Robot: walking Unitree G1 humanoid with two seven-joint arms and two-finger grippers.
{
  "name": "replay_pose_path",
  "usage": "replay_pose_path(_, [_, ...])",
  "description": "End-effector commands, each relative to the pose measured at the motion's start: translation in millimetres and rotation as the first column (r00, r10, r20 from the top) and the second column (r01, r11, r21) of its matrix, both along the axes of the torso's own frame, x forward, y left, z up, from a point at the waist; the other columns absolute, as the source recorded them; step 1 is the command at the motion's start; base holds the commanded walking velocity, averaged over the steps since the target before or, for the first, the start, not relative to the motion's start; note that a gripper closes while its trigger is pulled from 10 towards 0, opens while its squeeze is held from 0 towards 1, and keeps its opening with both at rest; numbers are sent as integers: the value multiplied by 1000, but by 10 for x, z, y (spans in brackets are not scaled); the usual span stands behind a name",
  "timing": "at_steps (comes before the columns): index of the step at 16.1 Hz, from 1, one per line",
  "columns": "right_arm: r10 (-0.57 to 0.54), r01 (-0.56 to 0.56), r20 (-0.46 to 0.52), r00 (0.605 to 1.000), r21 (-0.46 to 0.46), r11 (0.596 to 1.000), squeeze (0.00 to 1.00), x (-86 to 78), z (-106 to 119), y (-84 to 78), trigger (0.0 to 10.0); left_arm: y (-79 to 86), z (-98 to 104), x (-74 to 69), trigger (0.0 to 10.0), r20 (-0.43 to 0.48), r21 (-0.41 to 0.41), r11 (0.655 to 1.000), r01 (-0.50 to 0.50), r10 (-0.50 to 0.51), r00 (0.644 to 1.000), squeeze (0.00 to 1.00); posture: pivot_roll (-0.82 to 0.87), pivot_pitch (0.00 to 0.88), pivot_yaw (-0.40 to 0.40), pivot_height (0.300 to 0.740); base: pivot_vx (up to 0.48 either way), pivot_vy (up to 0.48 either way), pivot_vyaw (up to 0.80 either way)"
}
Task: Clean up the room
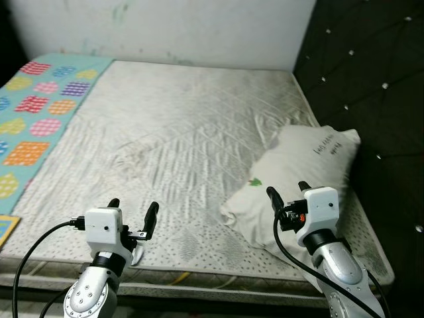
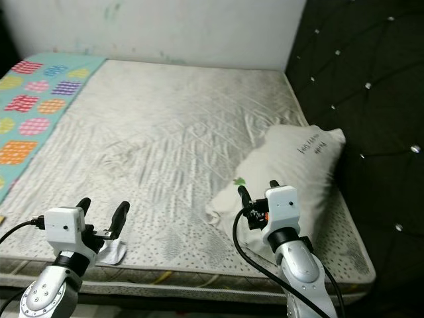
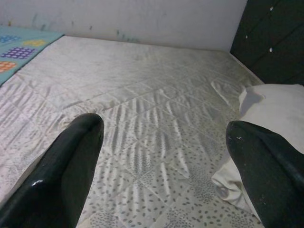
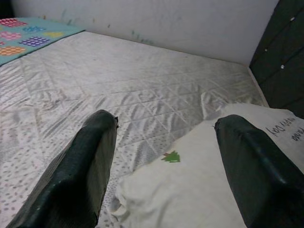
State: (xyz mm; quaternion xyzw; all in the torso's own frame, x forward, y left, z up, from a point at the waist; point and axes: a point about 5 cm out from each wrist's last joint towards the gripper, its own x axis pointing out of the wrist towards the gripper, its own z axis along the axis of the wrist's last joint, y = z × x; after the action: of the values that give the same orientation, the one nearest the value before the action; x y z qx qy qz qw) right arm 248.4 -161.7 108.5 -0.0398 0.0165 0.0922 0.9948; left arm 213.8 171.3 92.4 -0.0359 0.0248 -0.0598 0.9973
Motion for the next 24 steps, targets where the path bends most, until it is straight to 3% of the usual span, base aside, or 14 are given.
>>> replay_pose_path(1, [-5,5,-6,1000,13,1000,0,9,-15,-1,10000,15,-16,3,10000,-12,6,1000,11,-11,1000,0,-1,74,-62,740,0,405,0])
replay_pose_path(20, [-13,13,-16,1000,11,1000,0,5,-41,-22,10000,9,-11,22,10000,-11,-4,1000,12,-12,1000,0,-9,88,-62,740,0,455,0])
replay_pose_path(24, [-11,12,-17,1000,11,1000,0,8,-42,-18,10000,3,3,22,10000,1,-12,1000,24,-24,1000,0,-10,90,-61,740,0,0,0])
